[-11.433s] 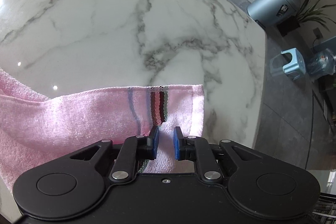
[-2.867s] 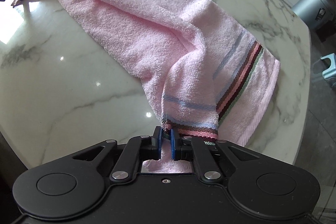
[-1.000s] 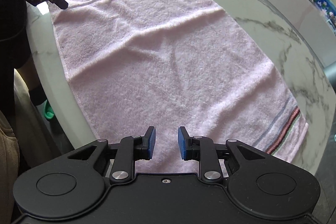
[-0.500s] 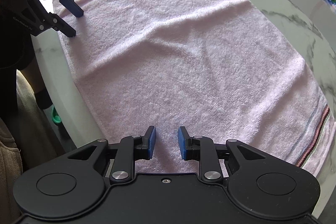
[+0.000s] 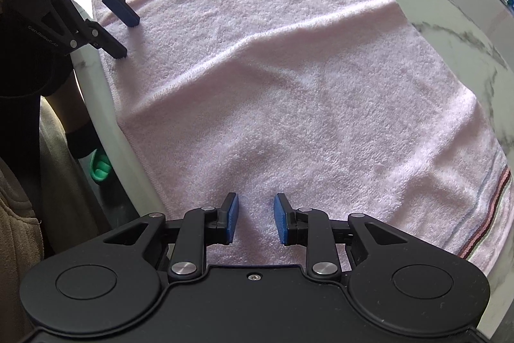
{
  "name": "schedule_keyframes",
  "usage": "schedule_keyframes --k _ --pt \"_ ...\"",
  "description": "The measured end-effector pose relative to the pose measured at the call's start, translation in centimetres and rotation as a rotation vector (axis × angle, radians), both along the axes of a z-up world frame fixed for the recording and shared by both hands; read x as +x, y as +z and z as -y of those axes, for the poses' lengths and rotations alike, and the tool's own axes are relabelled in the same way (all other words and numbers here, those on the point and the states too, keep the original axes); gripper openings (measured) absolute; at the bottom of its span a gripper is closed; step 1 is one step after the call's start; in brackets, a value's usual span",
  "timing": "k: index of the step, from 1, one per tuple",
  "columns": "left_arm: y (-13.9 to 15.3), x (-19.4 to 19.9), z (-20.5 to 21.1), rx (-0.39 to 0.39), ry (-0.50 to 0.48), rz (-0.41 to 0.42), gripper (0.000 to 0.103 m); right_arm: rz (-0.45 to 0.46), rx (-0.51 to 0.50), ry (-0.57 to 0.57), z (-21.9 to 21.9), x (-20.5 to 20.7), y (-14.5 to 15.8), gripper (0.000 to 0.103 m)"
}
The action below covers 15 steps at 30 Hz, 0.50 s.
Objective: Fold towel
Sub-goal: 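Position both open grippers at the middle of the flat towel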
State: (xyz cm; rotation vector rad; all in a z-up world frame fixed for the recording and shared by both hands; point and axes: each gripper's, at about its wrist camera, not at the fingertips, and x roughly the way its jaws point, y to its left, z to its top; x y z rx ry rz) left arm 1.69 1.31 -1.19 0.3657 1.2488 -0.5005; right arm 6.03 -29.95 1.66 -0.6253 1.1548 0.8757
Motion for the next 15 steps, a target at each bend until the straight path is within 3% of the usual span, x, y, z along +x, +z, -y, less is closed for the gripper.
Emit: schedule_keyframes --k 8,11,15 --pt "0.1 -0.9 0.3 -0.005 0.059 0.026 0.038 0.009 0.002 -0.003 0.2 -0.5 -0.3 0.025" --pt "1.0 -1.3 0.8 -0.066 0.099 0.044 0.048 0.011 0.000 -0.002 0.1 -0.6 -0.3 0.025" --pt "1.8 -1.3 1.0 -0.211 0.196 0.017 0.049 0.010 0.001 0.000 0.1 -0.6 -0.3 0.025"
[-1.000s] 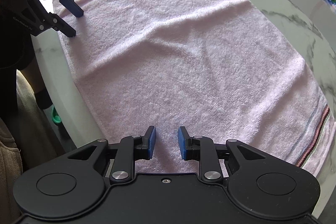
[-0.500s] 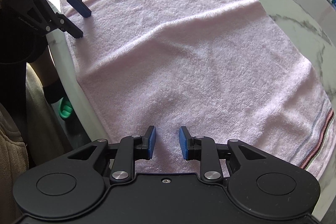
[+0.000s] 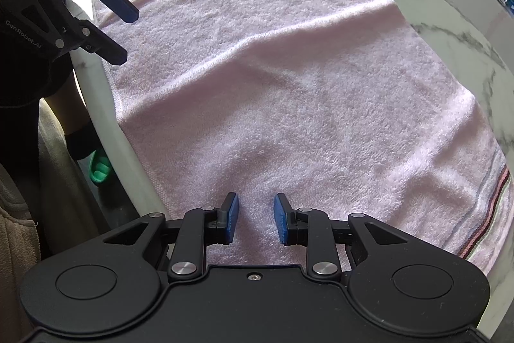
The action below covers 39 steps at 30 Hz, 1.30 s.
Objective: Fold towel
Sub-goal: 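Position both open grippers at the middle of the flat towel, then pinch the towel's middle with the left gripper while the right gripper pinches it too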
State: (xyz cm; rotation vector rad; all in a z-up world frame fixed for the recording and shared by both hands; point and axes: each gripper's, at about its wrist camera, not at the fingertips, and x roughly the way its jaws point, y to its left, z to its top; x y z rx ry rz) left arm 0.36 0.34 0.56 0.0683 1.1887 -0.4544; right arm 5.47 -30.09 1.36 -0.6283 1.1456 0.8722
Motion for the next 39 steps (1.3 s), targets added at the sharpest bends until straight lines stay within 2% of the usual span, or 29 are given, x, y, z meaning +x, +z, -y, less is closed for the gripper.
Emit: schedule_keyframes --k 2,3,6,7,11,17,20,24,29,32,34,35,36,37,39 --pt "-0.1 0.3 0.4 -0.058 0.058 -0.028 0.050 -0.001 0.001 0.003 0.0 -0.1 0.0 0.025" --pt "-0.1 0.7 1.2 -0.060 0.081 -0.044 0.050 -0.001 0.002 0.006 -0.1 -0.1 0.0 0.025" --pt "1.2 2.5 4.2 -0.032 0.107 -0.069 0.050 -0.002 0.007 0.013 -0.2 -0.2 0.0 0.025" --pt "1.3 3.0 3.8 -0.030 0.106 -0.074 0.050 -0.002 0.008 0.015 -0.3 -0.3 0.0 0.025" --pt "0.1 3.1 5.0 -0.004 0.142 -0.094 0.050 -0.002 0.016 0.017 -0.2 -0.3 0.0 0.025" --pt "-0.2 2.9 5.8 0.016 0.159 -0.065 0.049 -0.004 0.021 0.025 -0.2 -0.4 -0.1 0.025" --pt "-0.3 2.5 6.5 0.039 0.134 -0.048 0.042 -0.006 0.019 0.028 -0.4 -0.5 0.0 0.025" --pt "-0.4 1.9 7.3 0.059 0.102 -0.024 0.025 -0.014 0.013 0.038 -0.8 -0.4 0.0 0.025" --pt "-0.4 1.3 6.9 0.068 0.099 0.006 0.016 -0.032 -0.010 0.060 -1.5 -0.2 0.2 0.026" --pt "-0.4 0.8 5.8 0.011 0.134 0.015 0.016 -0.050 -0.028 0.079 -2.2 0.0 0.3 0.028" --pt "-0.1 0.4 5.2 -0.016 0.161 0.035 0.017 -0.058 -0.035 0.087 -2.5 0.1 0.3 0.033" --pt "0.1 0.3 5.0 -0.023 0.172 0.049 0.022 -0.060 -0.035 0.089 -2.5 0.1 0.3 0.035" --pt "0.3 0.2 5.2 -0.018 0.166 0.058 0.032 -0.062 -0.035 0.091 -2.5 0.2 0.3 0.037" --pt "0.5 0.2 5.4 -0.012 0.160 0.068 0.038 -0.064 -0.035 0.092 -2.6 0.2 0.3 0.037" --pt "0.8 0.1 5.8 -0.001 0.148 0.086 0.040 -0.068 -0.035 0.096 -2.6 0.2 0.3 0.037"
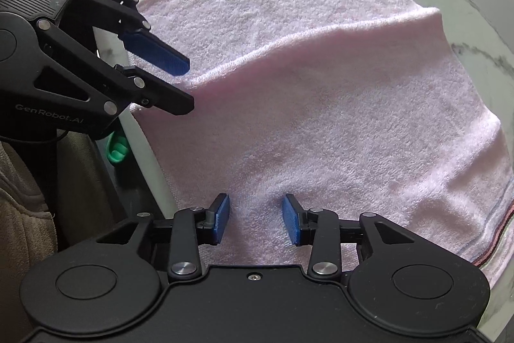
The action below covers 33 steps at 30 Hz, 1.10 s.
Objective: Fold towel
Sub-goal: 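Pinch the towel's middle with the left gripper while the right gripper pinches it too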
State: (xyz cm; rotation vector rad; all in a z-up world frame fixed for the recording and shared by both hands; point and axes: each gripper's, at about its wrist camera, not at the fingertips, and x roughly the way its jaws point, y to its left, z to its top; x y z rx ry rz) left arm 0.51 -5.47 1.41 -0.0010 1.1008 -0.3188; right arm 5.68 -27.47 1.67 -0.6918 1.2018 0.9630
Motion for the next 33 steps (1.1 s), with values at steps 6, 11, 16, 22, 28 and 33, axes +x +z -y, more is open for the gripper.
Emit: schedule_keyframes --k 6,11,16,22,28,33 --pt "-1.2 0.0 0.9 -0.020 -0.020 -0.045 0.034 -0.002 0.009 -0.004 0.0 -0.1 -0.1 0.037" --pt "-1.5 -0.2 0.8 -0.010 -0.014 -0.050 0.013 -0.013 0.003 0.012 -0.4 0.0 -0.2 0.037" --pt "-1.6 -0.5 -0.5 -0.037 0.013 -0.066 0.006 -0.040 -0.028 0.058 -1.3 0.5 -0.1 0.037" --pt "-1.2 -1.2 -1.4 -0.058 0.022 -0.083 0.005 -0.009 -0.116 0.178 -2.3 2.3 1.2 0.036" --pt "-1.1 -2.1 -2.6 -0.080 0.029 -0.097 0.005 0.175 -0.211 0.397 -3.9 5.7 2.3 0.036" --pt "-1.0 -2.7 -3.4 -0.096 0.023 -0.098 0.005 0.392 -0.293 0.851 -5.7 7.4 2.3 0.036"
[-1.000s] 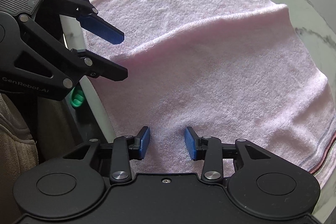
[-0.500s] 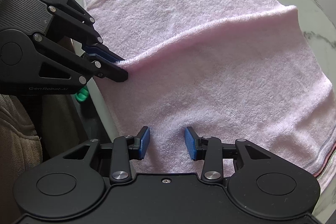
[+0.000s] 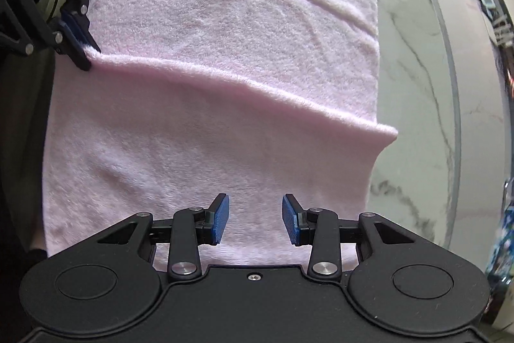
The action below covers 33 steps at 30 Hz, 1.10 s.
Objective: Fold towel
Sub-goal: 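Pinch the towel's middle with the left gripper while the right gripper pinches it too, then lift the towel by its middle with both grippers so its halves hang together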
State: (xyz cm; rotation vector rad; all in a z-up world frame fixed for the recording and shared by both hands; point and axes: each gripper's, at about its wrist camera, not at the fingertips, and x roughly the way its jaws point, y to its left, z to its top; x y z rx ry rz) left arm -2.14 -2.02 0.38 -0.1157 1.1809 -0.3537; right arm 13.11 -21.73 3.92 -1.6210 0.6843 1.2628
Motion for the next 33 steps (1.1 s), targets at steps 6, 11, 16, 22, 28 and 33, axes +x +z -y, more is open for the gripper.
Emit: schedule_keyframes --k 6,11,16,22,28,33 --pt "0.2 0.4 0.4 0.016 -0.029 0.008 0.005 0.110 -0.128 0.497 -2.2 2.3 -0.3 0.036" --pt "-0.4 1.6 1.5 0.011 -0.038 0.002 0.005 0.103 -0.243 0.626 -4.5 4.6 -1.9 0.036" --pt "-0.5 1.6 1.4 0.007 -0.046 0.000 0.005 0.084 -0.334 0.710 -5.8 6.2 -3.8 0.036" --pt "-0.4 1.7 1.4 0.005 -0.053 -0.001 0.005 0.078 -0.377 0.755 -6.4 7.5 -5.3 0.024" --pt "-0.3 1.7 1.5 0.010 -0.060 0.001 0.005 0.078 -0.388 0.756 -6.7 8.2 -6.2 0.006" --pt "-0.3 1.6 1.8 0.026 -0.074 0.011 0.005 0.098 -0.368 0.726 -6.8 8.3 -6.1 0.004"
